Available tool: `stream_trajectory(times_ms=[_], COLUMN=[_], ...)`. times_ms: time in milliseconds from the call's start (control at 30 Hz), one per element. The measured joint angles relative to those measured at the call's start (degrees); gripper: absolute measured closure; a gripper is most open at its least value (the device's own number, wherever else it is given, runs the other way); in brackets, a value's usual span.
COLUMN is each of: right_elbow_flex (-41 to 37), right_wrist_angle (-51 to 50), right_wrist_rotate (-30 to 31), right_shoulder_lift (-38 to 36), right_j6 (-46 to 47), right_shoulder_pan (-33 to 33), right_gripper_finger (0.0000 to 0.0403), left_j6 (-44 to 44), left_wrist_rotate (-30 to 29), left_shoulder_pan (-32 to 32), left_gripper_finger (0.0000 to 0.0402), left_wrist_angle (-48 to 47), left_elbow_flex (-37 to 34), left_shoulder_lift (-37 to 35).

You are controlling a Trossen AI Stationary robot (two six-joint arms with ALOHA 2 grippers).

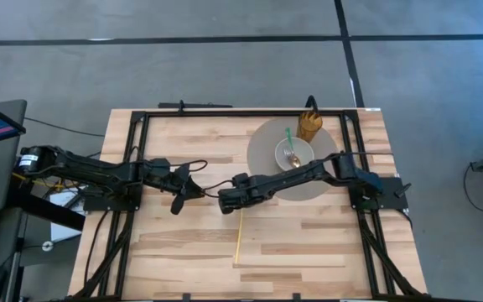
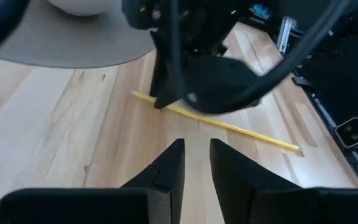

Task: Pick & Place Utensil
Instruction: Put the yellow straw into the brown cup on the gray mat

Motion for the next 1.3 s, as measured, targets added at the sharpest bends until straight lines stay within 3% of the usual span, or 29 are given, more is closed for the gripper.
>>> stream_trajectory(times_ms=[200, 333, 600, 733, 967, 1033, 1133, 1300], right_elbow_flex=[0.2, 0.1, 0.0, 0.0, 8.7, 12.7, 18.6, 23.1], right_wrist_angle=[-0.3, 0.4, 1.4, 3.6, -0.2, -3.8, -10.3, -23.0], right_wrist_rotate=[-1.1, -0.6, 1.8, 1.6, 2.7, 6.5, 17.0, 45.2], right_shoulder_lift=[1.9, 1.9, 1.7, 1.8, -0.6, -2.1, -4.9, -13.1], right_j6=[-0.6, -5.7, -12.2, -15.0, -23.9, -26.7, -30.5, -31.7], right_shoulder_pan=[-1.1, -1.4, -1.5, -1.5, -1.8, -1.9, -1.9, -0.1], right_gripper_finger=[0.0305, 0.0309, 0.0392, 0.0389, 0.0399, 0.0398, 0.0401, 0.0402], left_j6=[-0.9, -0.9, -0.9, -0.9, -0.7, -0.7, -0.7, -0.7], left_wrist_rotate=[0.0, 0.0, 0.0, 0.1, 0.0, 0.0, 0.0, 0.0], left_shoulder_pan=[0.0, 0.0, 0.0, 0.0, 0.0, 0.0, 0.0, -0.1], left_gripper_finger=[0.0325, 0.0325, 0.0325, 0.0325, 0.0325, 0.0325, 0.0325, 0.0325], left_wrist_angle=[0.0, 0.0, -0.1, -0.1, 0.0, 0.1, 0.0, -0.1], left_elbow_flex=[0.0, 0.0, 0.0, 0.0, 0.1, 0.1, 0.1, 0.1], left_shoulder_lift=[0.0, 0.0, 0.0, 0.0, 0.0, 0.0, 0.0, 0.0])
